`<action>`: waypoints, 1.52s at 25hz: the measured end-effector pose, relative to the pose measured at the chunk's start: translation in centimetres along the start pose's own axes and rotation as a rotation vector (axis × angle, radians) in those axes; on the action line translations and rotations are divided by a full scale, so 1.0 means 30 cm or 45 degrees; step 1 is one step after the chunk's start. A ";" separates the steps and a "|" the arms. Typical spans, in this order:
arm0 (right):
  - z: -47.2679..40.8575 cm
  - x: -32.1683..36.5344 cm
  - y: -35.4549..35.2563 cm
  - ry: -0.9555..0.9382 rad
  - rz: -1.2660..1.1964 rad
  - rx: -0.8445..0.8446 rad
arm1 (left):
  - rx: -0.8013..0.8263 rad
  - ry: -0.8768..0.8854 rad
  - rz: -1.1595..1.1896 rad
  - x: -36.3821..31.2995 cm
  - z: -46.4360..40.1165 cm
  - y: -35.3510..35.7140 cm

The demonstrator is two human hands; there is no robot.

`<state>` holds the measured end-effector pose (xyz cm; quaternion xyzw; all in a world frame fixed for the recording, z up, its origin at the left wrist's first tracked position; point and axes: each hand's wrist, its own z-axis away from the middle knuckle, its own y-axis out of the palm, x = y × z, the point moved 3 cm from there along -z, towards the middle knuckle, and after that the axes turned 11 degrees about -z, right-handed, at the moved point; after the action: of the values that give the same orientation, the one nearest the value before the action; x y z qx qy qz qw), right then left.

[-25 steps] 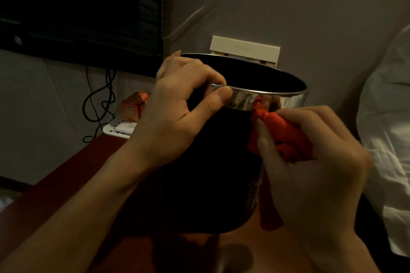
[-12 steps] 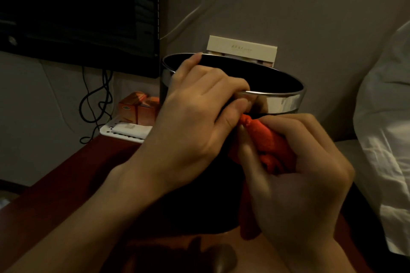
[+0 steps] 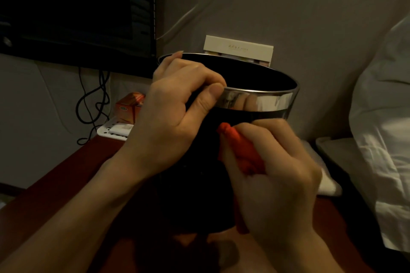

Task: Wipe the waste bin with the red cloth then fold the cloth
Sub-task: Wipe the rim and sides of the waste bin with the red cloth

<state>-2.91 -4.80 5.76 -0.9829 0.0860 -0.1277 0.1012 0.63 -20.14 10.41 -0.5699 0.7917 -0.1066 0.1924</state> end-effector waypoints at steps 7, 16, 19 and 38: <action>-0.026 -0.022 -0.040 0.060 -0.014 -0.114 | 0.001 -0.022 0.041 0.002 -0.002 0.002; -0.049 -0.033 -0.079 0.066 0.054 -0.195 | 0.003 -0.024 0.056 0.004 -0.001 0.002; 0.009 0.001 0.008 0.042 0.031 -0.027 | -0.005 -0.012 0.055 0.004 0.001 0.001; 0.018 -0.009 0.017 0.018 -0.032 -0.055 | 0.003 0.004 0.030 0.006 0.000 0.000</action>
<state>-3.10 -5.14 5.07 -0.9849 0.0772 -0.1340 0.0776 0.58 -20.32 10.38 -0.5601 0.7986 -0.1061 0.1929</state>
